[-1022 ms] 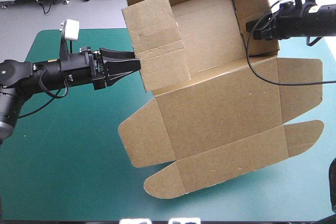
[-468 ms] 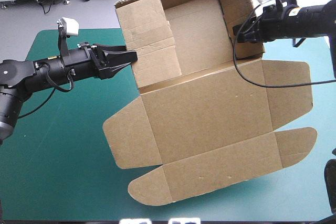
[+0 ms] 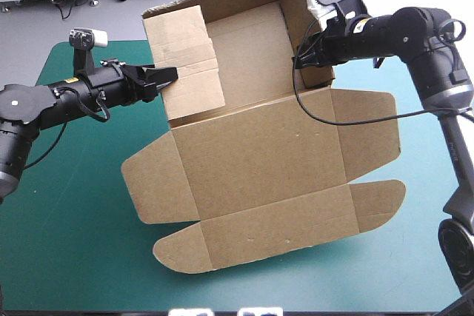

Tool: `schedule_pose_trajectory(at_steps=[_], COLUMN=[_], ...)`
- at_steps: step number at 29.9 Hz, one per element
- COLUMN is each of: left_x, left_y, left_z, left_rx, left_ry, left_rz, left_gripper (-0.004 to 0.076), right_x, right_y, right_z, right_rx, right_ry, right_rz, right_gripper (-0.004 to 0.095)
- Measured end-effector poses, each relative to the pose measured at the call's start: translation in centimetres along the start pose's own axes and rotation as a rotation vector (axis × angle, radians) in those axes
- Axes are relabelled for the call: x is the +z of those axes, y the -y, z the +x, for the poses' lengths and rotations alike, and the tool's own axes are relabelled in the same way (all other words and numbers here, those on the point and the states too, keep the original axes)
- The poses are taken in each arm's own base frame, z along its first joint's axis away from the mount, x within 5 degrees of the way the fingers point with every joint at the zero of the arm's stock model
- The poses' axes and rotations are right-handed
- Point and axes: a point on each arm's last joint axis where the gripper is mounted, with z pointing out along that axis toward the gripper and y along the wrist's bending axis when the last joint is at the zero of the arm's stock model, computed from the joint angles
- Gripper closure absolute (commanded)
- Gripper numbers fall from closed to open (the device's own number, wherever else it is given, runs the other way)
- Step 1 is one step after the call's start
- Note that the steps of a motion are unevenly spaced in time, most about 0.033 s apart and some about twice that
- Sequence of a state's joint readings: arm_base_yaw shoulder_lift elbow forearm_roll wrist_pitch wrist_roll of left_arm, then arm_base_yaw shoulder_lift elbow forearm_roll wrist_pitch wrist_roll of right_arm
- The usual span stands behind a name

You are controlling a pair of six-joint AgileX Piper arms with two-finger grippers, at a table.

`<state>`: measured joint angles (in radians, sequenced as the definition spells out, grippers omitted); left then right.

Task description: Fold the box

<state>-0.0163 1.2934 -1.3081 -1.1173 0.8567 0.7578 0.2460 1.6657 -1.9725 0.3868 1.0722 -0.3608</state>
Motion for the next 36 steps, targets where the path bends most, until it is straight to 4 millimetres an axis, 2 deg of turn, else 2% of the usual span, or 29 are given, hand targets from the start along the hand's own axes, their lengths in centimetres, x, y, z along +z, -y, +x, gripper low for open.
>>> schedule_pose_trajectory(at_steps=[6, 11, 14, 23, 29, 36], left_x=[0.0, 0.7, 1.8, 6.7, 8.4, 8.4], left_y=[-1.0, -1.2, -1.2, -2.2, -3.5, -3.8], left_z=[0.1, 0.7, 1.4, 4.0, 4.5, 4.5], left_rx=[-0.002, 0.007, 0.002, -0.116, -0.212, -0.189], left_ry=[-0.014, -0.059, -0.115, -0.244, -0.211, -0.207], left_rz=[-0.110, -0.180, -0.200, -0.246, -0.284, -0.301], left_gripper=[0.0352, 0.0354, 0.0354, 0.0364, 0.0495, 0.0735], right_x=[2.4, 3.5, 4.0, 4.6, 4.6, 4.6], right_y=[-1.4, -1.4, -1.1, -0.6, -0.6, -0.7], right_z=[0.4, 0.8, 1.0, 1.3, 1.3, 1.1], right_rx=[-0.016, -0.003, 0.002, -0.011, 0.000, -0.014], right_ry=[-0.069, -0.099, -0.117, -0.147, -0.141, -0.121], right_rz=[0.022, 0.020, 0.036, 0.073, 0.067, 0.052], right_gripper=[0.0926, 0.0926, 0.0926, 0.0926, 0.0926, 0.0926])
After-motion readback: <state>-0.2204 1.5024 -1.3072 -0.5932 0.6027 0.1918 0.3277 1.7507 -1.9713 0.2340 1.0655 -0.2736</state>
